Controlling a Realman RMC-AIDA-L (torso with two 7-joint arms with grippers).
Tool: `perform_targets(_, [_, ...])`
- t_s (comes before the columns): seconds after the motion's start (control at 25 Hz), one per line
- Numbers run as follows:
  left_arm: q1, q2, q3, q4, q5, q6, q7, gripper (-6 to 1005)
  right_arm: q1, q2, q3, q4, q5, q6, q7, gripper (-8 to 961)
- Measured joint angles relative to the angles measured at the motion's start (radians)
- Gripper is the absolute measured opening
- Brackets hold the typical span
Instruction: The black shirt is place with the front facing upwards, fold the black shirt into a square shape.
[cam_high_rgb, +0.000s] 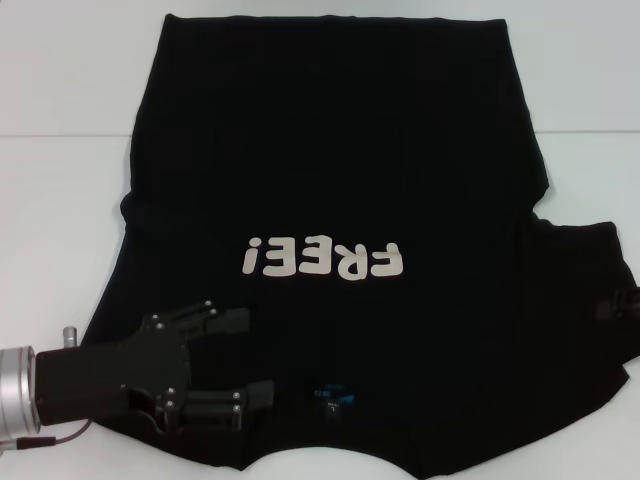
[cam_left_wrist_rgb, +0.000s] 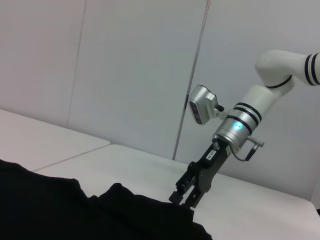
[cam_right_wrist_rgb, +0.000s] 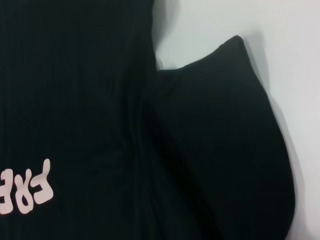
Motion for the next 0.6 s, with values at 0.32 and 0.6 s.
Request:
perform_targets(0.32, [0.0,-0.001,0.0,0.0,0.0,-0.003,0.0,937,0.008,0.002,-0.011,0.01,0.0,0.03,-0.001,796])
perform_targets(0.6, [0.0,-0.001,0.0,0.0,0.0,-0.003,-0.01,937,0.017,0.003,-0.023,0.025,0.001,0.056,-0.001,795])
